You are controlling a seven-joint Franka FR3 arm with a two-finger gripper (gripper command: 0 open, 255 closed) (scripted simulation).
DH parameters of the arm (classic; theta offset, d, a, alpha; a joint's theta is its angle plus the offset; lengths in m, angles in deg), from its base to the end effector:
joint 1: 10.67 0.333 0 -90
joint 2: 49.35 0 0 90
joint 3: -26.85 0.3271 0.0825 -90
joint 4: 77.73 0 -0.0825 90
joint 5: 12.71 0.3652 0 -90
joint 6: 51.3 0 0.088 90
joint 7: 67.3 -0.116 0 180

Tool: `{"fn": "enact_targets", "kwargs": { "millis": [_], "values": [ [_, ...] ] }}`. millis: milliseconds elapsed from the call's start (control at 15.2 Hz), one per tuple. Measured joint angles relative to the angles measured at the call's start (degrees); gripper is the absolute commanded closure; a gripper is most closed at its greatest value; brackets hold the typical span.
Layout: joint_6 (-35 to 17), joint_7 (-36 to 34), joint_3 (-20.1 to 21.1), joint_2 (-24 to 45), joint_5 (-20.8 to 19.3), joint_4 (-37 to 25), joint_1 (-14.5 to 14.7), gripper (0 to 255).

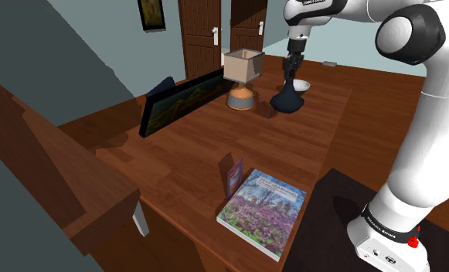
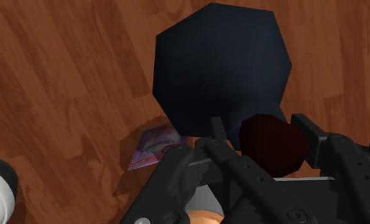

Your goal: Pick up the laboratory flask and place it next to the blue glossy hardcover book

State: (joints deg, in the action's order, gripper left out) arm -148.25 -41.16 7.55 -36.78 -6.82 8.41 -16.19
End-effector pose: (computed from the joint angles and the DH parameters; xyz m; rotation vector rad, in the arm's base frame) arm 0.5638 -0.2268 0.5484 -3.1066 -0.0256 0.0058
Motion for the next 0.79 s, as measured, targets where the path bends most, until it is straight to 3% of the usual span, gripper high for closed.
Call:
{"fn": "enact_targets", "kwargs": {
  "millis": [264,792],
  "values": [
    [0.53,-5.37,1.82,-5.44,-1.93,4.38,3.59,255],
    [3.5,-15.72,6.27,-10.53,-3.53,5.86,9.24,255]
  ]
}}
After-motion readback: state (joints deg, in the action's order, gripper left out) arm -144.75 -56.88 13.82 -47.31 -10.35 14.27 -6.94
